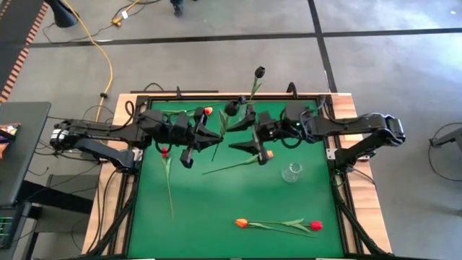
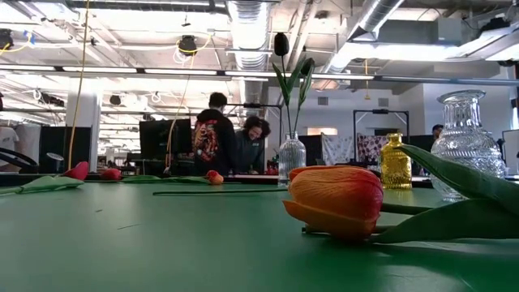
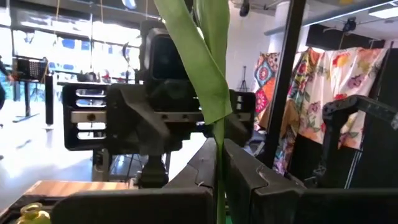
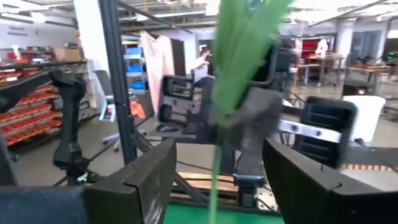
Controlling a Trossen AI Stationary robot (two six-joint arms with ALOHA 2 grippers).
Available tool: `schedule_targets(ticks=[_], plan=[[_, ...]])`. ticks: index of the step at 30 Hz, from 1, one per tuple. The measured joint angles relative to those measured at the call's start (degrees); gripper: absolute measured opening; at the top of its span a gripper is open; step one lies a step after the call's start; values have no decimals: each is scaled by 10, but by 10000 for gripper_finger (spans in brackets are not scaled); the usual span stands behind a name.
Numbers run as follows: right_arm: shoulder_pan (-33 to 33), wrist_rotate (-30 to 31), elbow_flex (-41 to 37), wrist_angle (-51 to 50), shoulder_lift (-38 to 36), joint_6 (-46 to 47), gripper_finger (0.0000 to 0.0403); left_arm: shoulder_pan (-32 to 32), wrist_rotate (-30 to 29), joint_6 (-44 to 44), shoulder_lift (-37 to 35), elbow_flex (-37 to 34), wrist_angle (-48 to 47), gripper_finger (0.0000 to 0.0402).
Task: Sort flowers into vase by color
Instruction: Put the black flower into the top transparent vase
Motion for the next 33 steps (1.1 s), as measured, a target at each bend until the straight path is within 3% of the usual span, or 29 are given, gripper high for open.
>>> schedule_targets(ticks=[18, 28, 33], plan=[[1, -27, 31, -4, 53, 22, 265, 12, -10, -13, 0, 0, 32, 0], [2, 8, 31, 7, 52, 28, 263, 12, -70, -12, 0, 0, 26, 0], [2, 50, 31, 7, 52, 32, 240, 12, -75, -9, 0, 0, 23, 0]])
